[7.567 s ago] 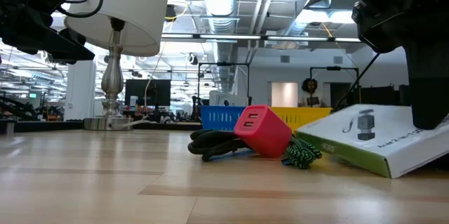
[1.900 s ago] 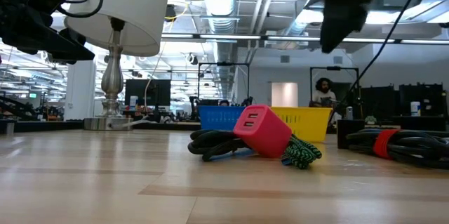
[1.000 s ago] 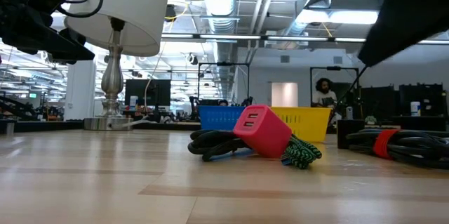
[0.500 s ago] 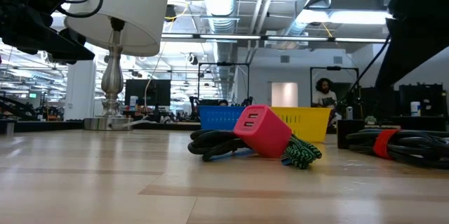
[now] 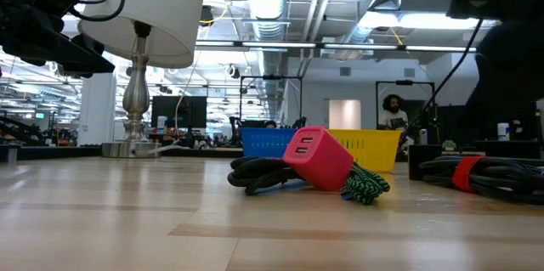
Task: Pick and place items into bin
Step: Put the black charger adapter into the yellow bin
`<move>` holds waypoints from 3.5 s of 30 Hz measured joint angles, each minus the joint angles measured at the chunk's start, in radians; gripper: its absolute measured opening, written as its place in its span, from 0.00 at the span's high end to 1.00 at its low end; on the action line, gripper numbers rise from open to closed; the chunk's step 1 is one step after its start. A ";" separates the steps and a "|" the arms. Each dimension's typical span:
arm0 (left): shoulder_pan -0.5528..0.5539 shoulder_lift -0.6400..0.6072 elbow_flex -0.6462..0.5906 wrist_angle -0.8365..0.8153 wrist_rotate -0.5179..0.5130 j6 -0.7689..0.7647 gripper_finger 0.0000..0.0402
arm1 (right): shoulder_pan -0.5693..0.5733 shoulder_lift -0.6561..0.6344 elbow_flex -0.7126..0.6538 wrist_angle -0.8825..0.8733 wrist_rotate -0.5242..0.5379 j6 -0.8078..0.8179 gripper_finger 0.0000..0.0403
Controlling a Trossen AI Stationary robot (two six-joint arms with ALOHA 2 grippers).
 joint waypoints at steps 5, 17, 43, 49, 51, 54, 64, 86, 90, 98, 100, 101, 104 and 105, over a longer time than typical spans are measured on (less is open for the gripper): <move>0.000 0.000 0.000 0.000 0.000 0.000 0.47 | 0.044 -0.010 -0.089 0.113 0.050 -0.015 0.43; 0.000 0.000 0.000 0.000 0.000 0.000 0.47 | 0.151 -0.175 -0.362 0.507 0.148 -0.197 0.43; 0.000 0.000 0.000 0.000 0.000 0.000 0.47 | 0.075 -0.211 -0.538 0.834 0.229 -0.438 0.43; 0.000 0.000 0.000 0.000 0.000 0.000 0.47 | 0.054 -0.211 -0.538 0.860 0.213 -0.477 0.43; 0.000 0.000 0.000 0.000 0.000 0.000 0.47 | 0.042 -0.211 -0.538 0.870 0.194 -0.490 0.43; 0.000 0.000 0.000 0.000 0.000 0.000 0.47 | 0.028 -0.211 -0.538 0.882 0.173 -0.515 0.43; 0.000 0.000 0.000 0.000 0.000 0.000 0.47 | -0.005 -0.211 -0.569 0.983 0.138 -0.585 0.43; 0.000 0.000 0.000 0.000 0.000 0.000 0.47 | -0.144 -0.212 -0.697 1.375 -0.026 -0.870 0.43; 0.000 0.000 0.000 0.000 0.000 0.000 0.47 | -0.161 -0.212 -0.697 1.380 -0.045 -0.874 0.43; 0.000 0.000 0.000 0.000 0.000 0.000 0.47 | -0.160 -0.212 -0.697 1.391 -0.051 -0.874 0.55; 0.000 0.000 0.000 0.000 0.000 0.000 0.47 | -0.159 -0.212 -0.697 1.394 -0.051 -0.874 0.61; 0.000 0.000 0.000 0.000 0.000 0.000 0.47 | -0.160 -0.212 -0.697 1.394 -0.051 -0.874 0.63; 0.000 0.000 0.000 0.000 0.000 0.000 0.47 | -0.160 -0.212 -0.697 1.397 -0.051 -0.874 0.67; 0.000 0.000 0.000 0.000 0.000 0.000 0.47 | -0.160 -0.212 -0.697 1.398 -0.051 -0.874 0.67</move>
